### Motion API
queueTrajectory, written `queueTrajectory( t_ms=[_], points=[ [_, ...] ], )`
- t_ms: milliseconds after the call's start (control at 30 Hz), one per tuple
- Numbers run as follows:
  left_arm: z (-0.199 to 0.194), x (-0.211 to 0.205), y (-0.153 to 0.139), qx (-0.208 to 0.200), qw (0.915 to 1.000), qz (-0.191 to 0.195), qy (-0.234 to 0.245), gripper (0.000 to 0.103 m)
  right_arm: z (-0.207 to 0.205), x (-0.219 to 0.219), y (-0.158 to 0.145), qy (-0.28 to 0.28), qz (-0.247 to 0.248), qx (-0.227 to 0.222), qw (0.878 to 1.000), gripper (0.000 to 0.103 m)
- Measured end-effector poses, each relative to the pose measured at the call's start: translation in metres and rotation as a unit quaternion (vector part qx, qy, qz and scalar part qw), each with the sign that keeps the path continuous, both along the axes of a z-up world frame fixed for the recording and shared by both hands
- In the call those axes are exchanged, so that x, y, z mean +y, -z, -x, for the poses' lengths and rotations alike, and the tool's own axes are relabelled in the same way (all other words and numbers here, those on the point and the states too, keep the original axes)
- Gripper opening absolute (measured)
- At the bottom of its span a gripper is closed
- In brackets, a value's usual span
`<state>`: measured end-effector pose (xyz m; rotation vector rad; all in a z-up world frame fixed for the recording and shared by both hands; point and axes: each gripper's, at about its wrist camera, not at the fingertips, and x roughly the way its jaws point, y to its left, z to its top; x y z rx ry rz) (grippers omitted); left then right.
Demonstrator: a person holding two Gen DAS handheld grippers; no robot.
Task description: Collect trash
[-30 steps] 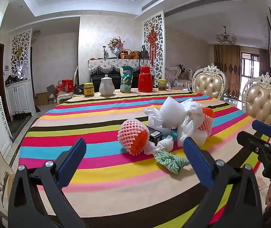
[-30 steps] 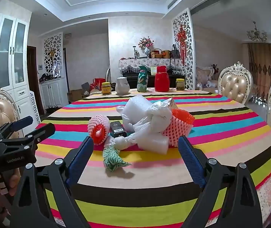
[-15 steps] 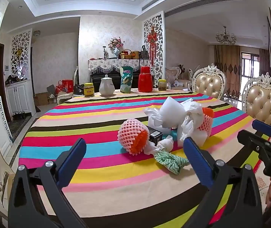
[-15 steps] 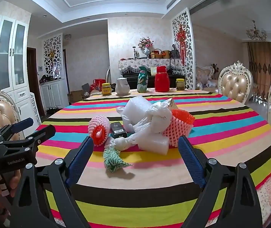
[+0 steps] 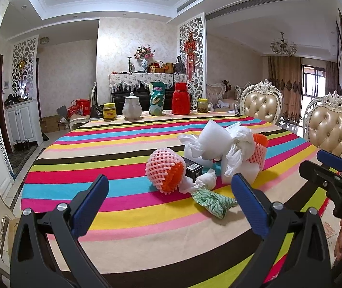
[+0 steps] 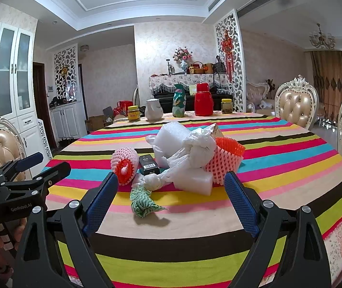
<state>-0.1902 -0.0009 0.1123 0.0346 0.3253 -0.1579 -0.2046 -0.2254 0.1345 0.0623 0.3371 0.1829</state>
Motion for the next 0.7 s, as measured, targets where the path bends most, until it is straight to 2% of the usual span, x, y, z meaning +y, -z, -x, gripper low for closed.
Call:
queueTrajectory(
  t_ms=[300, 567, 700],
  points=[
    [0.0001, 0.0022, 0.0035, -0.001, 1.0000, 0.008, 0.001, 0.099, 0.0007, -0.0040, 0.0027, 0.003, -0.007, -0.005, 1.000, 0.084],
    [0.0012, -0.0015, 0.0060, -0.007, 1.0000, 0.000, 0.005, 0.099, -0.0001, -0.0060, 0.0053, 0.005, -0.020, -0.013, 1.000, 0.084],
    [0.0005, -0.0021, 0.0076, -0.006, 0.9999, -0.007, 0.005, 0.099, -0.0048, -0.0062, 0.0078, 0.006, -0.021, -0.004, 1.000, 0.084]
  ],
)
